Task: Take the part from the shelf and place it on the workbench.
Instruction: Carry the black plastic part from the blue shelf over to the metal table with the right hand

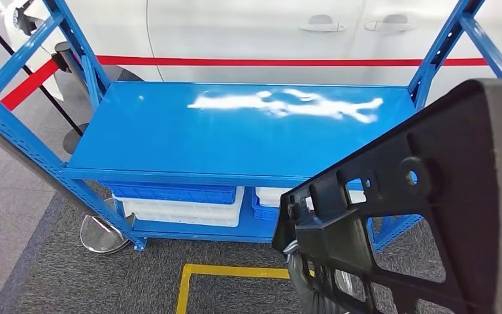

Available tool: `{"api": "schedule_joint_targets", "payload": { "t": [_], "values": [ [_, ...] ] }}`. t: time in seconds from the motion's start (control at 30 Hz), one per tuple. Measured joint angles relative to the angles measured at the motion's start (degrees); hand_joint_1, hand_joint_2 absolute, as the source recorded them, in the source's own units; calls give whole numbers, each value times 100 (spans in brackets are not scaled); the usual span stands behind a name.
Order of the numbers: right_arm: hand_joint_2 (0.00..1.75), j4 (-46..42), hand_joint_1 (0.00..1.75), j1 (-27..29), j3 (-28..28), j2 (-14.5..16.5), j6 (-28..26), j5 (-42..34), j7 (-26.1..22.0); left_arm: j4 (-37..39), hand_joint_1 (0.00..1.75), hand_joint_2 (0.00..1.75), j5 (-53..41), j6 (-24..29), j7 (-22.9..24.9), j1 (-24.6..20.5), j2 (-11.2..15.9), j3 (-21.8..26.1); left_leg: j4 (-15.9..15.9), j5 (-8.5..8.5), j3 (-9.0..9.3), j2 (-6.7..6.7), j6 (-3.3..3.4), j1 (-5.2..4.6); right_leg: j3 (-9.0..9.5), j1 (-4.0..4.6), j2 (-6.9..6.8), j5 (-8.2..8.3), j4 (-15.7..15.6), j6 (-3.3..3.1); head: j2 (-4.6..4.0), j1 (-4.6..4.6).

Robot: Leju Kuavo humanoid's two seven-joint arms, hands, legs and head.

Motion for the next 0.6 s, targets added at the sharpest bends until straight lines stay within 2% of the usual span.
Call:
{"api": "schedule_joint_targets", "payload": {
  "t": [0.07,0.1,0.13,0.17,0.2,0.23,0.27,0.3,0.33,0.37,0.4,0.43,0.47,0.5,0.53,0.6],
  "values": [
    [175,-9,175,84,-18,1,-3,-50,-55,-3,0,0,-29,-5,10,7,0,1,-129,9,2,-5,78,-18,-7,2,-11,89,-20,78,0,-6],
    [175,-16,175,134,-34,2,0,-80,-82,-3,0,0,-49,-7,15,16,-4,2,-151,61,-32,9,123,-11,-20,-4,-2,82,-9,113,0,-11],
    [175,-29,175,183,-54,2,4,-106,-103,-3,0,0,-72,-7,21,23,-8,2,-170,121,-71,23,171,1,-49,-8,12,-18,52,143,0,-5],
    [175,-40,175,223,-79,2,11,-123,-116,-3,0,0,-89,-8,27,25,-11,2,-189,189,-126,37,216,16,-101,-11,27,-223,203,169,0,5],
    [175,-50,175,255,-105,2,20,-131,-125,-3,0,0,-98,-10,33,23,-15,2,-188,249,-192,52,246,19,-176,-23,41,-518,463,186,0,14],
    [175,-57,175,280,-128,2,29,-136,-133,-3,0,0,-105,-13,38,23,-15,2,-182,306,-270,57,268,16,-253,-28,44,-813,797,201,0,25],
    [175,-58,175,304,-148,3,40,-137,-144,-3,0,0,-110,-16,42,24,-15,2,-169,364,-348,62,273,14,-315,-35,45,-1013,1140,216,0,27],
    [175,-59,175,326,-164,3,51,-135,-155,-3,0,0,-117,-19,45,24,-15,2,-152,419,-429,66,270,12,-327,-42,45,-1076,1394,229,0,27],
    [175,-60,175,345,-176,4,63,-132,-164,-3,0,0,-132,-21,47,24,-15,2,-130,469,-511,69,261,12,-267,-50,44,-1005,1493,237,0,27],
    [175,-61,175,358,-185,5,75,-128,-171,-3,0,0,-147,-23,49,24,-15,1,-103,513,-590,70,248,13,-123,-58,43,-856,1411,240,0,27],
    [175,-67,175,365,-191,9,86,-121,-174,-3,0,0,-163,-24,52,23,-15,1,-66,549,-668,69,230,15,134,-67,43,-704,1119,236,0,28],
    [175,-78,175,368,-195,16,96,-114,-175,-3,0,0,-177,-25,55,23,-15,0,-26,576,-736,66,209,11,424,-69,44,-635,738,226,0,28],
    [175,-98,175,370,-197,27,102,-106,-177,-3,0,0,-184,-26,60,23,-15,-1,16,604,-789,61,182,5,691,-61,48,-645,348,204,0,25],
    [175,-121,175,375,-199,40,105,-98,-179,-3,0,0,-191,-28,66,23,-15,-1,49,633,-824,57,149,-3,880,-51,50,-690,46,177,0,24],
    [175,-141,175,381,-202,54,107,-93,-182,-3,0,0,-195,-29,73,23,-15,-1,61,668,-844,55,114,-9,950,-35,53,-742,-95,143,0,21],
    [175,-171,175,403,-215,79,107,-89,-186,-3,0,0,-203,-31,95,28,-11,1,71,725,-877,49,35,3,912,-28,42,-694,-159,42,0,30]
  ]
}}
